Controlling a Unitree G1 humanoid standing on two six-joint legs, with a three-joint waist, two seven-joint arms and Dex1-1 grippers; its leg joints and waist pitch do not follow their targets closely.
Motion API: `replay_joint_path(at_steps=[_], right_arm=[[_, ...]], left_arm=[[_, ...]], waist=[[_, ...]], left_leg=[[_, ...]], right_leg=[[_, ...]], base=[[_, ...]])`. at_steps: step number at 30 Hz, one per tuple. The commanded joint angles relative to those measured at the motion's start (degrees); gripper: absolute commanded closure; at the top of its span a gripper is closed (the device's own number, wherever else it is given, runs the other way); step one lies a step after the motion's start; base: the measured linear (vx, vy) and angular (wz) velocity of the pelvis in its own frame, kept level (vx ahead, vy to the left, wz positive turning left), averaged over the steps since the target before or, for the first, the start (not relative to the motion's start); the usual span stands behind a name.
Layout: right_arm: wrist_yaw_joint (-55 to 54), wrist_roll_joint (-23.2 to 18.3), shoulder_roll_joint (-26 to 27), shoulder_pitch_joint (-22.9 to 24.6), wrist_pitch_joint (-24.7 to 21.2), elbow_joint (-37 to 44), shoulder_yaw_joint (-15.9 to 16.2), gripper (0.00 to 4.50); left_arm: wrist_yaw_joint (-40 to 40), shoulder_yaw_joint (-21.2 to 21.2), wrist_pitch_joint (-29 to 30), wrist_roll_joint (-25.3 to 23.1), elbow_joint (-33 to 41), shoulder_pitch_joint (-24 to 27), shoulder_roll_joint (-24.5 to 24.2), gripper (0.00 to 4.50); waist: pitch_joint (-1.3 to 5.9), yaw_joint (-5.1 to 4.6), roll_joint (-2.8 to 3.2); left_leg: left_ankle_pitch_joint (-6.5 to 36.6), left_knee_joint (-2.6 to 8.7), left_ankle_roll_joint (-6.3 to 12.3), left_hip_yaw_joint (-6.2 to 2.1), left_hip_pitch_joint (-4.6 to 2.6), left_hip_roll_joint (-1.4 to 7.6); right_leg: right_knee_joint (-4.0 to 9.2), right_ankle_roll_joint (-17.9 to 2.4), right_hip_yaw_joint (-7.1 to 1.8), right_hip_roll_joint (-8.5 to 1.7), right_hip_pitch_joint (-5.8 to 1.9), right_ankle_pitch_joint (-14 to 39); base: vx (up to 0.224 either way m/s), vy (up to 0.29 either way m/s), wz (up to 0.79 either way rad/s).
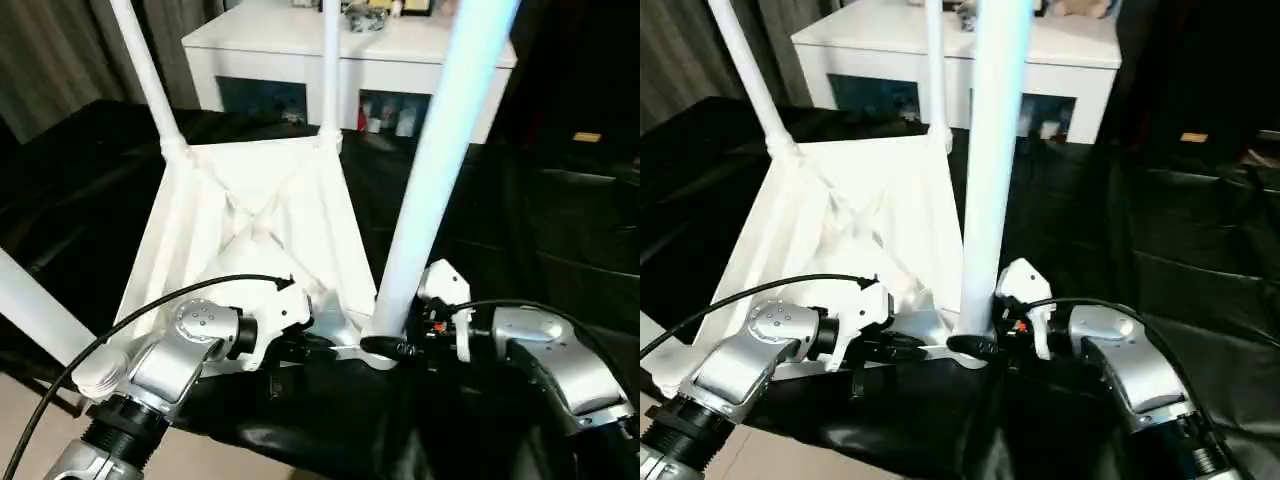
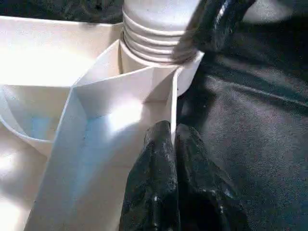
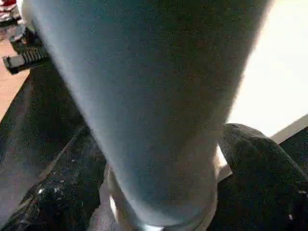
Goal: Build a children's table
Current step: Rotate leg to tighten
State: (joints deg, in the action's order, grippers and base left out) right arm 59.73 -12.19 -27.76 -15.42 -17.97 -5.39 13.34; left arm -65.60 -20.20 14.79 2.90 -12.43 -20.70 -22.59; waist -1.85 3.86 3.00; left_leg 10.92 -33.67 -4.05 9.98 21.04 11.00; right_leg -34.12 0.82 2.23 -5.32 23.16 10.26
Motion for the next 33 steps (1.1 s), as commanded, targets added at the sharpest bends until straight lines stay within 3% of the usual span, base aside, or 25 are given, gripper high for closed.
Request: replay_joint_path(at_steps=[1, 3, 8, 14, 19, 21, 22, 23, 24, 26, 27, 28, 31, 33], right_arm=[[0.5, 1.0, -0.5, -0.9, 0.7, -0.6, 0.9, 0.64], [0.7, 1.9, -0.8, -1.2, 0.7, -1.2, 1.5, 0.64], [0.6, 2.7, -0.9, -1.5, 0.6, -2.5, 2.3, 1.17], [-1.2, 2.3, 0.9, -1.9, 0.5, -3.5, 1.4, 1.67], [-3.9, -0.2, 4.1, -1.6, -0.4, -4.0, -1.1, 1.76], [-12.5, 0.3, 8.4, -2.3, -2.2, -7.1, -3.7, 1.76], [-17.7, 0.9, 10.9, -2.8, -3.5, -8.8, -5.0, 1.76], [-17.7, 0.9, 10.9, -2.8, -3.5, -8.8, -5.0, 1.77], [-24.2, 1.4, 14.0, -3.5, -5.4, -10.5, -6.9, 1.77], [-24.2, 1.4, 14.0, -3.5, -5.4, -10.5, -6.9, 1.77], [-31.2, 2.5, 17.1, -4.1, -7.2, -12.4, -8.5, 1.77], [-38.4, 4.1, 20.4, -5.0, -7.8, -14.7, -9.6, 1.77], [-48.9, 6.5, 25.2, -6.5, -7.5, -17.9, -11.2, 1.77], [-52.3, 7.5, 27.3, -7.2, -6.7, -19.7, -11.2, 1.77]], left_arm=[[-0.4, -0.3, 0.3, 1.6, 1.2, 0.2, 0.1, 4.5], [-0.3, -0.1, 0.3, 1.3, 1.1, 0.2, 0.0, 4.5], [-0.5, 0.0, 0.6, 1.2, 1.1, 0.3, -0.3, 4.5], [0.2, 0.3, 0.5, 1.2, 0.8, 0.1, -0.2, 4.5], [1.6, 0.4, 1.2, 0.4, -0.4, 0.0, 0.3, 4.5], [7.0, 0.7, 1.8, -2.0, -4.2, -1.2, 2.2, 4.5], [10.6, 1.1, 2.1, -3.2, -6.5, -2.0, 3.6, 4.5], [10.6, 1.1, 2.1, -3.2, -6.5, -2.0, 3.6, 4.5], [15.0, 1.8, 2.6, -4.3, -9.2, -3.1, 5.4, 4.5], [15.0, 1.8, 2.6, -4.3, -9.2, -3.1, 5.4, 4.5], [20.5, 2.9, 3.5, -5.1, -12.2, -4.7, 7.9, 4.5], [26.3, 4.3, 5.0, -5.4, -15.5, -6.7, 11.1, 4.5], [34.3, 5.7, 6.2, -6.3, -20.7, -10.0, 15.3, 4.5], [38.2, 6.2, 6.1, -6.8, -23.2, -11.6, 17.3, 4.5]], waist=[[2.71, -0.07, -1.01], [2.74, -0.16, -0.98], [2.94, -0.21, -1.0], [2.8, -0.35, -1.06], [2.71, -0.75, -1.05], [2.6, -1.21, -1.08], [2.44, -1.46, -1.13], [2.44, -1.46, -1.13], [2.51, -2.05, -0.92], [2.49, -1.97, -1.12], [2.33, -2.12, -1.13], [2.19, -2.26, -1.22], [2.4, -2.17, -1.24], [2.37, -2.27, -0.92]], left_leg=[[14.8, 4.43, 1.91, -0.14, -0.33, 1.59], [14.0, 4.38, 2.08, -0.17, -0.26, 1.58], [11.6, 4.04, 3.3, -0.1, -0.13, 1.52], [12.9, 4.16, 3.09, -0.13, -0.1, 1.5], [14.5, 4.41, 1.98, -0.29, -0.09, 1.48], [14.9, 4.45, 1.6, -0.19, 0.02, 1.29], [16.1, 4.62, 0.8, -0.26, -0.03, 1.13], [16.1, 4.62, 0.8, -0.26, -0.03, 1.13], [17.2, 4.81, -0.24, -0.62, 0.18, 1.1], [18.6, 4.83, -0.9, -0.74, -0.23, 1.1], [18.6, 4.84, -0.77, -0.56, -0.12, 0.99], [19.8, 4.77, -1.22, -0.39, -0.59, 0.9], [19.8, 4.94, -1.83, -0.79, -0.5, 0.8], [20.6, 4.86, -1.87, -0.7, -0.73, 0.7]], right_leg=[[4.09, -11.6, -1.64, -2.11, -2.53, 14.9], [3.98, -11.8, -1.63, -2.09, -2.53, 13.9], [3.52, -13.3, -1.53, -1.99, -2.71, 9.5], [3.77, -12.8, -1.52, -2.04, -2.69, 12.4], [3.93, -12.3, -1.45, -2.01, -2.62, 14.2], [4.12, -11.9, -1.46, -1.87, -2.45, 15.3], [4.45, -11.1, -1.38, -1.9, -2.3, 18.4], [4.45, -11.1, -1.38, -1.9, -2.3, 18.4], [4.43, -9.8, -1.3, -2.1, -2.48, 21.4], [4.9, -8.6, -1.22, -2.1, -2.31, 23.4], [5.09, -8.3, -1.37, -1.99, -2.07, 23.6], [5.46, -8.0, -1.37, -1.92, -1.57, 25.9], [5.58, -6.8, -1.23, -2.07, -1.82, 26.9], [5.92, -6.5, -1.32, -2.03, -1.39, 27.1]], base=[[0.0, 0.0, 0.0], [0.0, 0.0, 0.0], [0.0, 0.0, 0.0], [0.0, 0.0, 0.0], [0.0, 0.0, 0.0], [0.0, 0.0, 0.0], [0.0, 0.0, 0.0], [0.0, 0.0, 0.0], [0.0, 0.0, 0.0], [0.0, 0.0, 0.0], [0.0, 0.0, 0.0], [0.0, 0.0, 0.0], [0.0, 0.0, 0.0], [0.0, 0.0, 0.0]])
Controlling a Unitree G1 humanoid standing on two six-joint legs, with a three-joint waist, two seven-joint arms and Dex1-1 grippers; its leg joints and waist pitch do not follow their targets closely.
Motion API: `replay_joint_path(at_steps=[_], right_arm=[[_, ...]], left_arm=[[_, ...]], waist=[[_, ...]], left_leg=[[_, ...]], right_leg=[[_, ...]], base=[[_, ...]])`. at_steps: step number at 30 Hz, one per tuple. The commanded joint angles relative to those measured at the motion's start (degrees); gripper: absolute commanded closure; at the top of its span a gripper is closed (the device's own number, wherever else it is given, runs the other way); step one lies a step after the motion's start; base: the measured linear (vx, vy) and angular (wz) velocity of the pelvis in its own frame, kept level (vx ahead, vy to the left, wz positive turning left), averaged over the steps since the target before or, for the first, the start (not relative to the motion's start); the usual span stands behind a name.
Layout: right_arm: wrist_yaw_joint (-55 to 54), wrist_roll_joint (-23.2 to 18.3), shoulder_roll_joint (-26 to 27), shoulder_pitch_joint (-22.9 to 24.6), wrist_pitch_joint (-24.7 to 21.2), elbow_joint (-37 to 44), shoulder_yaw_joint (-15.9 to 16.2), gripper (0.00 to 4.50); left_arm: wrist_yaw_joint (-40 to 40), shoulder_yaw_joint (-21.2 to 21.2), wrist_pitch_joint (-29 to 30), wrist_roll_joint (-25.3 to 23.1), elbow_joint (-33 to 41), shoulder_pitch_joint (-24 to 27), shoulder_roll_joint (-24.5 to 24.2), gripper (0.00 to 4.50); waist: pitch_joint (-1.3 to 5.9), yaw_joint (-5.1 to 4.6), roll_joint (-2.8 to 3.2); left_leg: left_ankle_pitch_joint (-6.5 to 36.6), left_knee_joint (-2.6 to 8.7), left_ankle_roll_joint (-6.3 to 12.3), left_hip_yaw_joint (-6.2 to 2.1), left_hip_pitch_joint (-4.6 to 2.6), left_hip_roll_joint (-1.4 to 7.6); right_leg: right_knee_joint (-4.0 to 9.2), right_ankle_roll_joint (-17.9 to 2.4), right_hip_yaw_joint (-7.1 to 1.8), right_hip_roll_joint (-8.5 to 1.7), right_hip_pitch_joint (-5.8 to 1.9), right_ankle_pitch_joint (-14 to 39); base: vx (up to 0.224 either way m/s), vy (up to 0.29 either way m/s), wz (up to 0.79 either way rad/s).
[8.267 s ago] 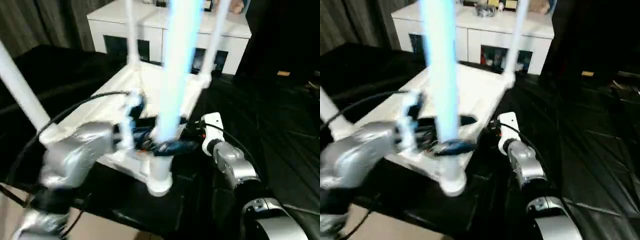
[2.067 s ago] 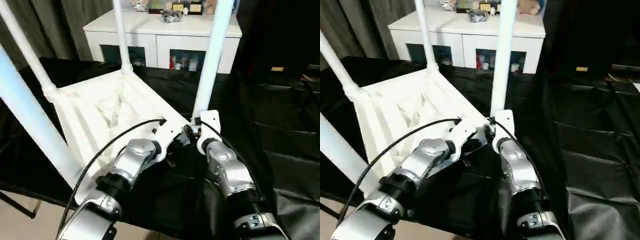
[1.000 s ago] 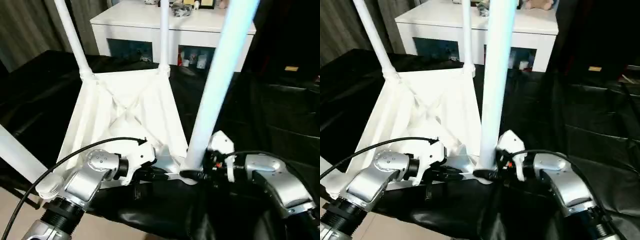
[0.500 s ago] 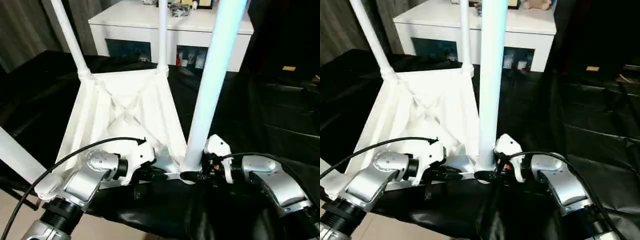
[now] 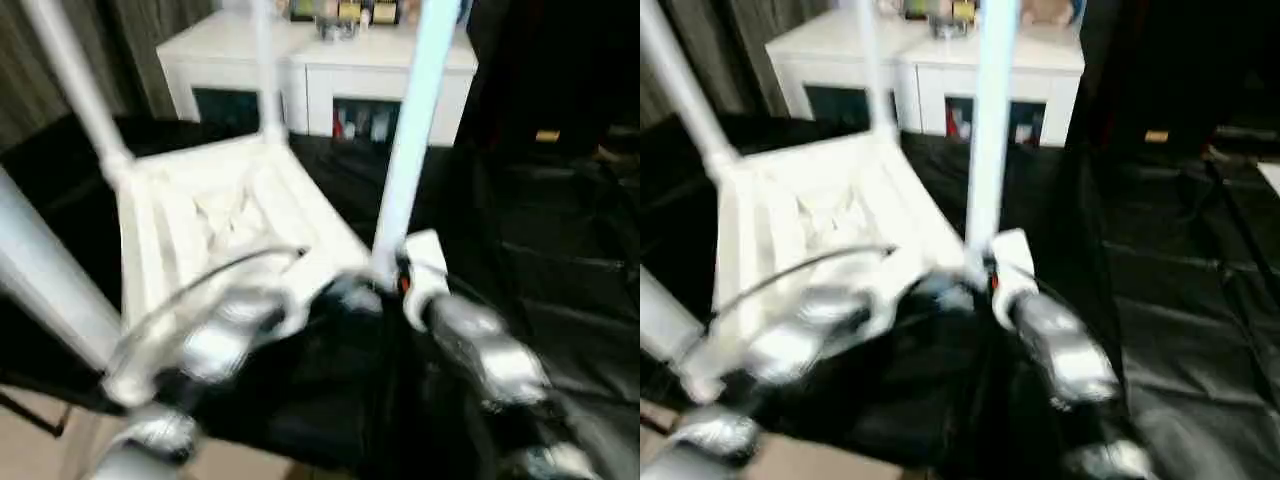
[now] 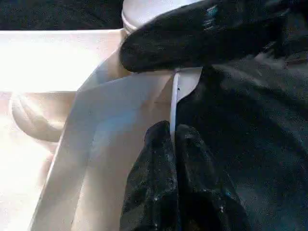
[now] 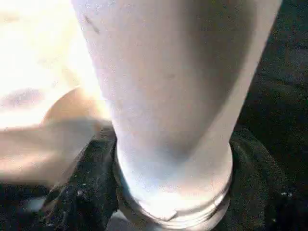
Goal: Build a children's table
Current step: Rotate leg to tighten
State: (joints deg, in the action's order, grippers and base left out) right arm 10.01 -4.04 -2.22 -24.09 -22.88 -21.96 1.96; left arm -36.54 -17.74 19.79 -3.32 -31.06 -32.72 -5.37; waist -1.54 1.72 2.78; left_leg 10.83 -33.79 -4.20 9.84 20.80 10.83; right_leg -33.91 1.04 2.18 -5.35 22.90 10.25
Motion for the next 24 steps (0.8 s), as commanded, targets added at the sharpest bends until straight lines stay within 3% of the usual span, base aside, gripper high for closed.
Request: replay_joint_path(at_steps=[1, 5, 8, 9, 10, 11, 12, 14, 15, 18, 22, 24], right_arm=[[-4.2, -0.5, 3.3, 1.0, -1.2, -4.3, 0.2, 1.77], [-3.4, -1.0, 4.9, 0.6, -0.3, -5.0, 0.9, 1.77], [2.2, -0.7, 3.8, 0.9, 2.6, -2.4, 3.8, 1.07], [4.5, 0.0, 2.5, 1.0, 3.8, -0.5, 4.8, 1.05], [5.3, 0.2, 1.5, 0.8, 4.0, 0.1, 4.8, 0.85], [5.3, 0.2, 1.5, 0.8, 4.0, 0.1, 4.8, 0.85], [7.8, -0.8, 0.4, 0.6, 3.6, 1.0, 4.6, 0.71], [12.3, -2.1, -2.2, 0.6, 3.0, 2.9, 4.7, 0.55], [15.4, -3.1, -4.0, 0.7, 2.7, 4.2, 4.8, 0.48], [29.4, -4.7, -13.2, 2.9, 2.6, 9.4, 8.1, 0.38], [38.7, -6.2, -18.6, 4.9, 2.8, 12.8, 9.8, 0.38], [45.1, -7.8, -22.3, 6.2, 1.3, 15.2, 10.9, 0.38]], left_arm=[[11.7, 4.0, 0.8, -1.1, -6.3, -0.5, 1.3, 4.5], [12.9, 3.7, 0.3, -1.8, -7.3, -1.1, 2.4, 4.5], [9.8, 2.4, -0.2, -2.0, -5.9, 0.0, 1.7, 4.5], [6.3, 1.2, -1.2, -2.1, -4.4, 1.0, 0.5, 4.5], [4.2, 0.5, -1.5, -1.9, -3.5, 1.6, -0.2, 4.5], [4.2, 0.5, -1.5, -1.9, -3.5, 1.6, -0.2, 4.5], [1.4, -0.4, -2.8, -1.6, -2.2, 2.3, -1.3, 4.5], [-2.6, -1.5, -4.2, -1.1, 0.1, 3.6, -3.2, 4.5], [-5.1, -2.2, -5.1, -0.8, 1.7, 4.6, -4.4, 4.5], [-14.2, -3.2, -6.8, 2.3, 8.3, 8.4, -9.0, 4.5], [-19.3, -3.7, -6.7, 4.6, 12.8, 10.5, -12.0, 4.5], [-22.3, -3.8, -6.1, 6.4, 15.7, 11.7, -13.8, 4.5]], waist=[[2.18, -0.07, -0.8], [2.04, -0.01, -0.68], [2.3, 0.0, -0.52], [2.21, 0.02, -0.71], [2.1, -0.39, -0.64], [2.23, -0.55, -0.58], [2.25, -0.75, -0.53], [2.45, -0.82, -0.89], [2.58, -0.8, -0.89], [2.51, -0.28, -0.77], [3.09, 1.11, -0.51], [3.22, 1.4, -0.53]], left_leg=[[20.9, 5.03, -1.44, -0.62, -0.45, 0.78], [22.5, 5.36, -0.32, -0.69, -0.42, 0.83], [22.8, 5.51, -0.21, -0.83, -0.52, 1.01], [22.2, 5.64, 0.25, -0.8, -0.14, 1.05], [22.1, 6.0, 0.24, -1.09, 0.6, 0.98], [21.5, 6.02, 0.14, -1.24, 0.91, 0.96], [21.3, 5.91, 0.07, -1.19, 0.77, 0.96], [21.2, 5.6, 0.74, -1.05, 0.29, 1.03], [19.4, 5.45, 1.8, -0.85, 0.5, 1.13], [18.0, 5.15, 3.06, -0.3, 0.06, 1.46], [12.0, 4.54, 4.18, 0.08, -0.28, 1.74], [8.1, 4.31, 5.31, 0.09, 0.08, 1.73]], right_leg=[[5.72, -6.5, -1.2, -1.99, -1.36, 26.7], [5.95, -5.8, -1.01, -1.97, -1.51, 27.1], [5.98, -5.8, -0.96, -2.04, -1.7, 26.2], [5.88, -6.1, -1.02, -2.01, -1.84, 24.4], [5.6, -5.7, -0.78, -2.0, -2.45, 25.0], [5.52, -5.5, -0.68, -2.19, -2.81, 25.0], [5.69, -5.5, -0.7, -2.23, -2.54, 25.0], [5.72, -6.3, -0.87, -2.2, -2.44, 23.9], [5.49, -7.2, -1.07, -2.28, -2.49, 21.5], [5.35, -9.4, -1.22, -2.16, -2.13, 19.7], [4.19, -12.4, -1.29, -2.04, -2.35, 10.1], [3.35, -14.2, -1.17, -1.81, -2.68, 3.2]], base=[[0.0, 0.0, 0.0], [0.0, 0.0, 0.0], [0.0, 0.0, 0.0], [0.0, 0.0, 0.0], [0.0, 0.0, 0.0], [0.0, 0.0, 0.0], [0.0, 0.0, 0.0], [0.0, 0.0, 0.0], [0.0, 0.0, 0.0], [0.0, 0.0, 0.0], [0.016, -0.003, 0.02], [0.065, 0.008, 0.01]])
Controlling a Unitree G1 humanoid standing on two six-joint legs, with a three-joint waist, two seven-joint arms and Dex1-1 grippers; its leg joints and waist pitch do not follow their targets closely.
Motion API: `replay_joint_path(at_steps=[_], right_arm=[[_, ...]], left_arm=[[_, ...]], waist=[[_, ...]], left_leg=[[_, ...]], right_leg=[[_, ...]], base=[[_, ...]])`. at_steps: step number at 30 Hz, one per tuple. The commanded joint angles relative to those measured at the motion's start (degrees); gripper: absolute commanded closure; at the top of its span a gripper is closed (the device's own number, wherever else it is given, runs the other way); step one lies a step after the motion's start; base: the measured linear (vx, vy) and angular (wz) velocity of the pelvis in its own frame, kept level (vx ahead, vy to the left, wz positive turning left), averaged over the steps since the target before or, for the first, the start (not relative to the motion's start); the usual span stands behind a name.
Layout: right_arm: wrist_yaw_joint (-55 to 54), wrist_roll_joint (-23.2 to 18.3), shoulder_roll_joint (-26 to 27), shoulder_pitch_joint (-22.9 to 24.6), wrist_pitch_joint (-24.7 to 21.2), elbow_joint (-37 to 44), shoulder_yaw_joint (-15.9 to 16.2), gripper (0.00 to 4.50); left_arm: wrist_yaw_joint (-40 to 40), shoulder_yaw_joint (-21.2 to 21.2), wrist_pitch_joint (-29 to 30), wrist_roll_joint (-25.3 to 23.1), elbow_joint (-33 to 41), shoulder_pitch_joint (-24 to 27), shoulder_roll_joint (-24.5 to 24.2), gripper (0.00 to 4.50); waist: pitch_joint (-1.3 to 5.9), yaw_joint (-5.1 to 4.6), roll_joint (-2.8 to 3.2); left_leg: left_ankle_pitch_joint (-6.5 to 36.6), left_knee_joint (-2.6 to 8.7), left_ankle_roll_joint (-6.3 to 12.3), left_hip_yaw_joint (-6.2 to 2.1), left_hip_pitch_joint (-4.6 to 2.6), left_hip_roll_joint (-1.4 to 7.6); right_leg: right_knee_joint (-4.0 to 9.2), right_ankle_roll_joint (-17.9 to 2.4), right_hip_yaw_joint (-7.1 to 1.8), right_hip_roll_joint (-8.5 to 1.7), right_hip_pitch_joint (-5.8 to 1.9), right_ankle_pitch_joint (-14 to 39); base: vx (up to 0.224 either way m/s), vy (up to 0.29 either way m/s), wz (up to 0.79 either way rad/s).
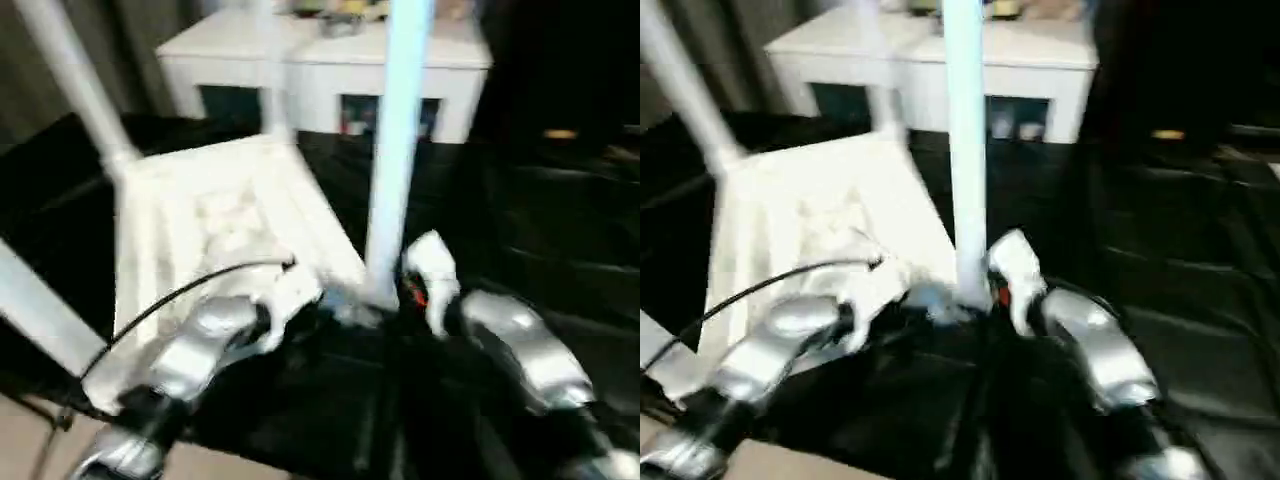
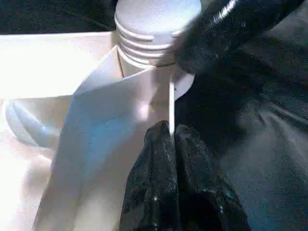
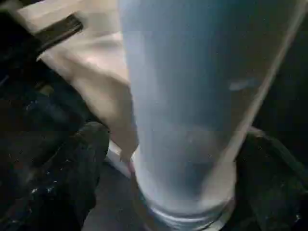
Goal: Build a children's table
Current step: Rotate leg to tighten
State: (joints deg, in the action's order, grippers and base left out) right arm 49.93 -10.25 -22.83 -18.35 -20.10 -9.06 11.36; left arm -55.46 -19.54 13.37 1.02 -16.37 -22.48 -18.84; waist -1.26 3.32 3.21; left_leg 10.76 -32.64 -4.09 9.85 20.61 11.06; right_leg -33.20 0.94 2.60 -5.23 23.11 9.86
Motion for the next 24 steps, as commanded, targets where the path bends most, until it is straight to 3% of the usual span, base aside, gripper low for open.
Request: replay_joint_path(at_steps=[1, 5, 11, 18, 24], right_arm=[[7.1, -2.3, -2.8, 0.8, -2.5, 3.0, 2.0, 0.38], [13.7, -3.6, -7.0, 1.7, -3.7, 4.8, 4.6, 0.38], [13.1, -2.3, -6.4, 0.7, -3.1, 3.0, 5.0, 0.38], [13.0, -2.3, -5.9, 0.1, -4.4, 2.1, 5.5, 0.86], [13.6, -0.8, -6.3, 0.3, -3.7, 1.6, 6.3, 1.4]], left_arm=[[-4.1, -1.9, 0.4, 2.6, 1.7, 1.7, -0.8, 4.5], [-6.1, -1.1, 1.4, 3.8, 3.5, 2.5, -1.9, 4.5], [-5.8, -0.2, 1.1, 3.4, 3.3, 2.4, -2.3, 4.5], [-6.6, -0.2, 2.1, 3.6, 4.2, 2.8, -2.8, 4.5], [-6.6, -0.7, 2.4, 3.5, 4.4, 3.0, -3.5, 4.5]], waist=[[2.93, 0.17, -0.95], [2.83, 0.39, -0.98], [2.43, 0.29, -1.23], [2.65, 0.15, -1.34], [2.65, 0.22, -1.33]], left_leg=[[7.1, 2.95, 6.23, 0.12, 0.11, 1.48], [7.7, 2.88, 6.79, 0.24, 0.04, 1.66], [12.5, 3.35, 3.82, 0.16, -0.01, 1.61], [10.1, 3.08, 3.88, 0.1, 0.2, 1.49], [9.7, 2.98, 4.25, 0.12, 0.19, 1.48]], right_leg=[[2.25, -15.2, -1.48, -1.69, -2.95, 0.3], [2.25, -16.0, -1.47, -1.92, -2.92, 1.5], [3.15, -13.5, -1.69, -2.26, -2.72, 11.7], [2.62, -13.8, -1.71, -2.09, -2.89, 7.8], [2.59, -13.8, -1.66, -2.09, -2.84, 8.2]], base=[[0.0, 0.0, 0.0], [0.0, 0.0, 0.0], [0.0, 0.0, 0.0], [0.0, 0.0, 0.0], [0.0, 0.0, 0.0]])
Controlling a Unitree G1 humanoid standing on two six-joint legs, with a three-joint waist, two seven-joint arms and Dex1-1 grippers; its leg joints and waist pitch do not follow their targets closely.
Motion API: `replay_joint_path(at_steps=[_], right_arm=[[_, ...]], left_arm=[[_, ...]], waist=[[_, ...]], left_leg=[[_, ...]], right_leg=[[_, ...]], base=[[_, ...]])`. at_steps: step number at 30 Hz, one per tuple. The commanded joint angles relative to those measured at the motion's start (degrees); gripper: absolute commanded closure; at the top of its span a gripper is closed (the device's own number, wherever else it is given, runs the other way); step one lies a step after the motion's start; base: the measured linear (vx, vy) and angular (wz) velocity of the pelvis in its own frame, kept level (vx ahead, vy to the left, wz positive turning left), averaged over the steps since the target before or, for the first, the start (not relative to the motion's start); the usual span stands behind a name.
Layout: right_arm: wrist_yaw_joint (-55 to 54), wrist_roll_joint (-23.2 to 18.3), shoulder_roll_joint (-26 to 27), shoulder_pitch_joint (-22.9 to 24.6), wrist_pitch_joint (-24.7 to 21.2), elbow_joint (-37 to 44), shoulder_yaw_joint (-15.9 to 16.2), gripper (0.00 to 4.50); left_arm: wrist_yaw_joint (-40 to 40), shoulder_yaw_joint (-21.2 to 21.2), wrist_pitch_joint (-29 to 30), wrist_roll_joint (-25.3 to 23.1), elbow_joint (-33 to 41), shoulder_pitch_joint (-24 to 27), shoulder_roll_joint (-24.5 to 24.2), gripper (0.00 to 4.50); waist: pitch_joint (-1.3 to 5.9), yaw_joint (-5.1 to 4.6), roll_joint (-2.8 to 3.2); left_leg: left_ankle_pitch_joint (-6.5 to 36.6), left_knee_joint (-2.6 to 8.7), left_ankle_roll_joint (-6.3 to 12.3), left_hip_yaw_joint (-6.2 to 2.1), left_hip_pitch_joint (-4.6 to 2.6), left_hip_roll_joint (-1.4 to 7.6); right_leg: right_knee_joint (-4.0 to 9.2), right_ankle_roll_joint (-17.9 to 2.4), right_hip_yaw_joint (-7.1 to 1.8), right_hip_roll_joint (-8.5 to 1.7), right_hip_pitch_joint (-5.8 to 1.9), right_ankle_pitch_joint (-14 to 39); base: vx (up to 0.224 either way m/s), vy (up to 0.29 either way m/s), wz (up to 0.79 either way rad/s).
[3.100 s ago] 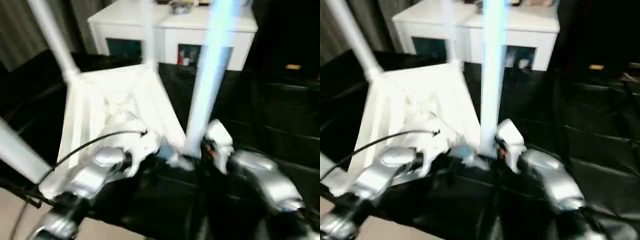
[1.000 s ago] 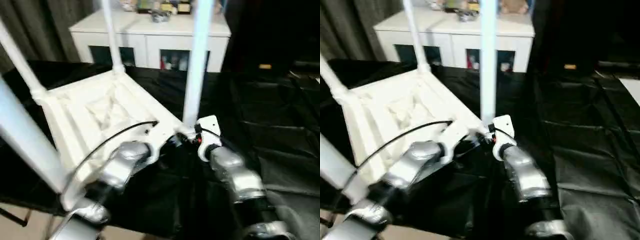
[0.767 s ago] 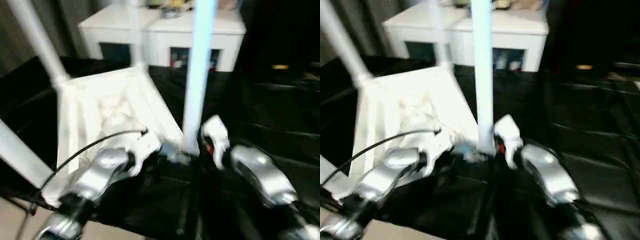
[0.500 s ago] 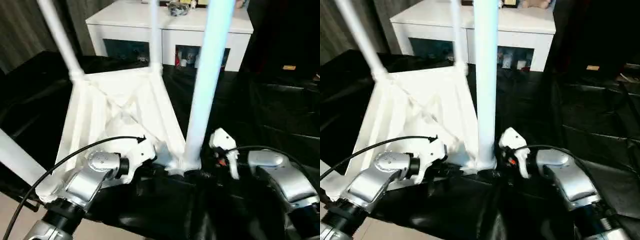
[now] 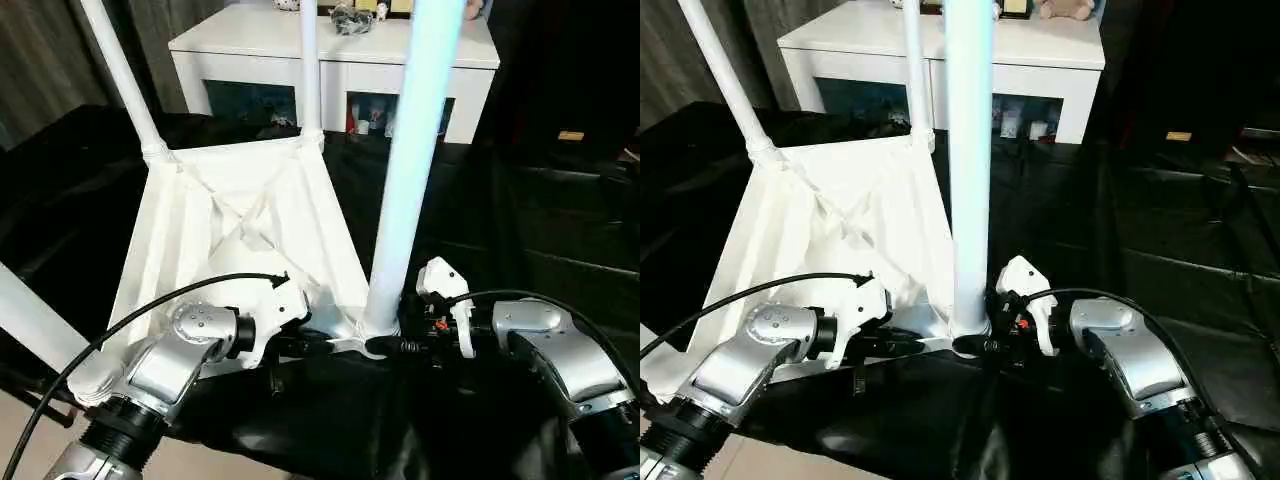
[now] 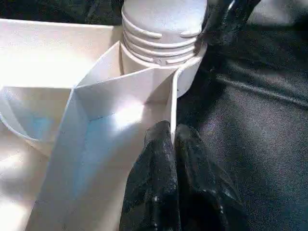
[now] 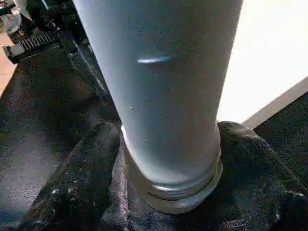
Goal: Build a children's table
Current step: Rotate leg to tighten
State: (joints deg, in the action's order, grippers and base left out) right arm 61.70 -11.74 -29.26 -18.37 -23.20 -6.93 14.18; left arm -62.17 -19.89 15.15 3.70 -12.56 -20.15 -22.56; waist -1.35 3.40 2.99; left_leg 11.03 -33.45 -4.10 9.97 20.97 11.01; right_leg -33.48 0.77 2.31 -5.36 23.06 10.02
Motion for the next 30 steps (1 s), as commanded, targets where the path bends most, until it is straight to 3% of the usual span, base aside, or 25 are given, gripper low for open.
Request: replay_joint_path(at_steps=[1, 6, 10, 12, 14, 15, 16, 17, 18, 19, 22, 24, 26, 27, 28, 29, 30], right_arm=[[1.8, 0.7, 0.1, 0.3, -0.6, -0.5, 3.5, 1.46], [-0.1, 0.2, 1.7, 0.4, -0.4, -1.2, 2.4, 1.78], [-12.7, -1.1, 10.1, -0.6, -1.7, -5.2, -3.7, 1.82], [-17.8, -0.1, 12.8, -0.9, -2.2, -6.5, -4.8, 1.83], [-19.9, 0.3, 14.0, -1.0, -2.4, -6.9, -5.2, 1.83], [-31.8, 1.8, 19.7, -1.6, -5.1, -9.3, -8.6, 1.83], [-32.5, 1.8, 20.0, -1.6, -5.2, -9.4, -8.8, 1.83], [-37.1, 2.5, 22.1, -1.9, -6.4, -10.5, -10.1, 1.83], [-39.8, 3.3, 23.4, -2.1, -6.9, -11.4, -10.7, 1.83], [-43.4, 4.8, 24.7, -2.2, -6.2, -12.2, -10.9, 1.83], [-53.0, 7.8, 28.5, -2.6, -4.6, -14.1, -11.8, 1.83], [-54.1, 8.7, 29.2, -3.2, -4.1, -14.6, -11.0, 1.84], [-53.7, 8.6, 30.9, -4.8, -2.5, -15.1, -10.5, 1.84], [-53.4, 8.4, 31.1, -4.9, -2.2, -14.9, -10.6, 1.84], [-50.9, 7.2, 31.4, -5.2, -0.9, -13.7, -10.5, 1.84], [-49.0, 7.3, 30.7, -5.2, 0.1, -12.5, -9.5, 1.49], [-47.1, 7.3, 29.8, -5.0, 0.7, -11.2, -8.7, 1.28]], left_arm=[[0.1, -0.3, 0.6, 0.8, 0.6, 0.7, 0.3, 4.5], [0.5, -0.3, 0.8, 0.5, 0.5, 0.9, 0.2, 4.5], [8.8, 1.6, 2.3, -1.8, -4.0, -1.1, 3.7, 4.5], [12.1, 1.8, 2.8, -2.9, -6.1, -2.2, 5.2, 4.5], [13.3, 1.9, 3.2, -3.4, -7.0, -2.7, 5.8, 4.5], [19.6, 2.6, 4.3, -4.8, -11.1, -5.0, 9.2, 4.5], [20.0, 2.7, 4.3, -4.9, -11.4, -5.2, 9.4, 4.5], [22.6, 3.1, 4.8, -5.3, -13.2, -6.3, 10.9, 4.5], [24.6, 3.6, 5.8, -5.5, -14.6, -7.1, 12.2, 4.5], [27.7, 4.0, 6.6, -6.1, -16.3, -8.2, 13.5, 4.5], [34.5, 4.8, 7.4, -7.9, -21.4, -11.1, 16.9, 4.5], [36.1, 4.6, 7.0, -8.5, -23.0, -12.0, 17.7, 4.5], [36.1, 4.1, 6.6, -9.1, -24.9, -13.1, 18.4, 4.5], [35.9, 4.0, 6.5, -9.1, -25.0, -13.2, 18.5, 4.5], [34.5, 3.7, 6.4, -9.0, -24.9, -13.3, 18.3, 4.5], [33.0, 3.3, 6.2, -9.0, -24.4, -13.2, 17.8, 4.5], [31.0, 2.8, 5.9, -8.8, -23.6, -12.9, 17.2, 4.5]], waist=[[2.7, 0.1, -1.13], [2.66, 0.06, -1.08], [2.26, -0.61, -1.06], [2.1, -1.19, -1.53], [1.94, -1.42, -1.47], [1.74, -1.53, -1.6], [1.59, -1.74, -1.41], [1.63, -1.9, -1.51], [1.63, -2.06, -1.45], [1.56, -2.02, -1.43], [1.72, -2.14, -1.1], [1.72, -2.17, -1.1], [1.7, -2.2, -0.91], [1.72, -2.27, -0.95], [1.83, -2.2, -0.83], [1.83, -2.2, -0.83], [2.13, -2.01, -0.94]], left_leg=[[9.8, 3.82, 4.18, 0.02, -0.16, 1.52], [10.8, 3.88, 3.69, -0.01, -0.16, 1.5], [13.6, 4.25, 1.95, -0.13, 0.1, 1.34], [17.2, 4.46, 0.17, -0.36, -0.19, 1.18], [19.2, 4.6, -0.32, -0.55, -0.26, 1.05], [19.2, 4.67, -0.42, -0.51, -0.17, 0.91], [19.8, 4.69, -0.76, -0.42, -0.35, 0.78], [21.3, 4.66, -1.75, -0.84, -0.61, 0.6], [21.6, 4.92, -2.22, -1.1, -0.37, 0.6], [22.8, 4.93, -2.24, -1.22, -0.63, 0.64], [23.9, 5.18, -2.19, -1.27, -1.08, 0.61], [25.0, 5.34, -1.94, -1.38, -0.96, 0.54], [27.1, 5.23, -1.59, -1.32, -1.49, 0.4], [27.4, 5.31, -1.42, -1.41, -1.4, 0.41], [26.5, 5.63, -0.91, -1.58, -0.84, 0.57], [26.5, 5.63, -0.91, -1.58, -0.84, 0.57], [24.5, 5.64, -0.53, -1.39, -0.73, 0.77]], right_leg=[[2.93, -13.6, -1.4, -1.96, -2.78, 8.5], [3.05, -13.3, -1.41, -1.97, -2.74, 9.9], [3.45, -12.3, -1.47, -1.97, -2.47, 14.7], [4.06, -10.0, -1.37, -2.03, -2.35, 21.5], [4.41, -8.4, -1.3, -2.0, -2.15, 25.2], [4.73, -7.2, -1.4, -1.96, -2.0, 27.2], [5.0, -6.7, -1.47, -1.85, -1.47, 28.9], [5.29, -5.3, -1.16, -2.09, -1.53, 32.7], [5.43, -4.1, -0.92, -2.08, -1.78, 34.1], [5.85, -3.2, -0.83, -2.12, -1.45, 35.1], [6.12, -3.4, -0.81, -1.91, -1.21, 32.6], [6.21, -3.3, -0.68, -1.8, -1.41, 31.7], [6.51, -3.2, -0.69, -1.76, -0.95, 32.4], [6.49, -3.2, -0.67, -1.79, -1.08, 32.2], [6.32, -3.4, -0.68, -1.98, -1.65, 30.3], [6.32, -3.4, -0.68, -1.98, -1.65, 30.3], [6.0, -4.7, -0.9, -2.01, -1.83, 25.7]], base=[[0.0, 0.0, 0.0], [0.0, 0.0, 0.0], [0.0, 0.0, 0.0], [0.0, 0.0, 0.0], [0.0, 0.0, 0.0], [0.0, 0.0, 0.0], [0.0, 0.0, 0.0], [-0.052, -0.004, -0.08], [-0.052, -0.004, -0.08], [0.0, 0.0, 0.0], [0.0, 0.0, 0.0], [0.0, 0.0, 0.0], [0.0, 0.0, 0.0], [0.0, 0.0, 0.0], [0.0, 0.0, 0.0], [0.0, 0.0, 0.0], [0.0, 0.0, 0.0]])
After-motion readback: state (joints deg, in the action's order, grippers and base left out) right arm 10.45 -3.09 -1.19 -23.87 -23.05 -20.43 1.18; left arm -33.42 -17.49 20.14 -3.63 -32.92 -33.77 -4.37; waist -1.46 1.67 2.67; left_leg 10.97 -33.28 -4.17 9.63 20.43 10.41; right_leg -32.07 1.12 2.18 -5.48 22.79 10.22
